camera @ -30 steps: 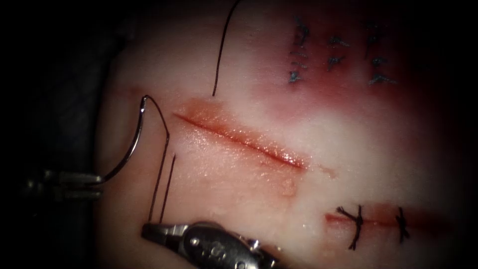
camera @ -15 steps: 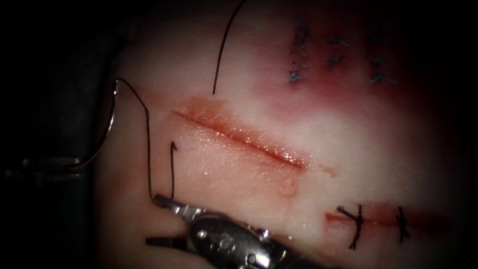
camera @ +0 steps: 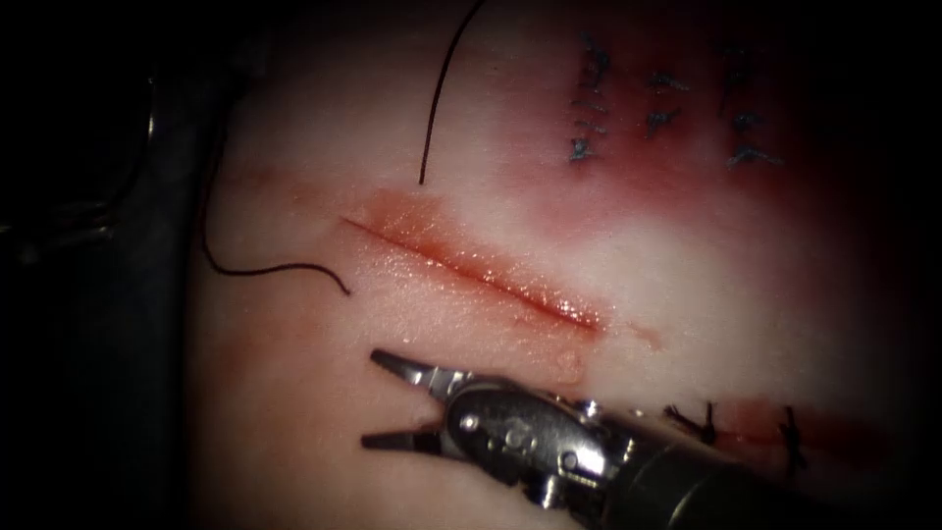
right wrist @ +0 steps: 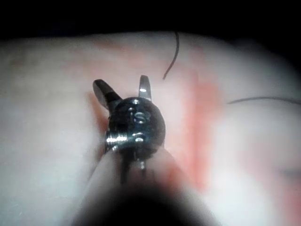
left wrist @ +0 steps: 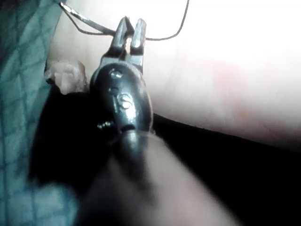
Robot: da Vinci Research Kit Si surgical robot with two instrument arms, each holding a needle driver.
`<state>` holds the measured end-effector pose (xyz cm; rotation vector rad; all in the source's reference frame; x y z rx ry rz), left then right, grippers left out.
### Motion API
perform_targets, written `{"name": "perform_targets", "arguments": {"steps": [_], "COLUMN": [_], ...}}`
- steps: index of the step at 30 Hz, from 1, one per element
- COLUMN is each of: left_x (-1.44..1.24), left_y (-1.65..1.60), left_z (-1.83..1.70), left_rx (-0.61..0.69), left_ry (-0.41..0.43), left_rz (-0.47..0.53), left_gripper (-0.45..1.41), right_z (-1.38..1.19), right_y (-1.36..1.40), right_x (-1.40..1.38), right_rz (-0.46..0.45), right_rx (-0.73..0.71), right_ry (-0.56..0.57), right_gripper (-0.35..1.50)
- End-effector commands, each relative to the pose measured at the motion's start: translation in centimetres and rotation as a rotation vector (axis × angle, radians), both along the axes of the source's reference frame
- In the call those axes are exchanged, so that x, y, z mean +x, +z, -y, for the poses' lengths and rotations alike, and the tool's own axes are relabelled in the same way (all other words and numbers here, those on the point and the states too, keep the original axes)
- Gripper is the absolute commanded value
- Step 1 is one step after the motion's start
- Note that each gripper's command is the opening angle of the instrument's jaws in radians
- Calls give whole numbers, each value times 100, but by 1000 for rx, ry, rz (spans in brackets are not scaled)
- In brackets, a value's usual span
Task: Wound Closure
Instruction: Use the right grasper to pull the suture through the skin.
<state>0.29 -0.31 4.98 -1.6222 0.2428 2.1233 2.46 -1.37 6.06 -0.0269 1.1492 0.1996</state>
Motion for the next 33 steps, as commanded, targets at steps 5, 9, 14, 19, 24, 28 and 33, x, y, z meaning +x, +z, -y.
{"name": "perform_targets", "arguments": {"steps": [5,9,14,19,24,28,33], "left_x": [-4,-8,-10,-10,-12,-15,-20], "left_y": [6,4,3,3,4,4,5], "left_z": [0,5,6,7,11,14,18], "left_rx": [-17,-23,-27,-30,-43,-38,-40], "left_ry": [-12,-8,-4,-2,2,1,-2], "left_rz": [4,12,18,20,21,32,36], "left_gripper": [-35,-35,-35,-35,-35,-35,-35], "right_z": [-22,-39,-62,-69,-70,-67,-55], "right_y": [21,39,72,83,90,93,84], "right_x": [6,19,43,52,57,55,45], "right_rz": [47,70,123,134,142,143,156], "right_rx": [7,11,31,36,59,82,77], "right_ry": [55,87,106,110,100,70,69], "right_gripper": [110,110,115,111,52,-35,-35]}}
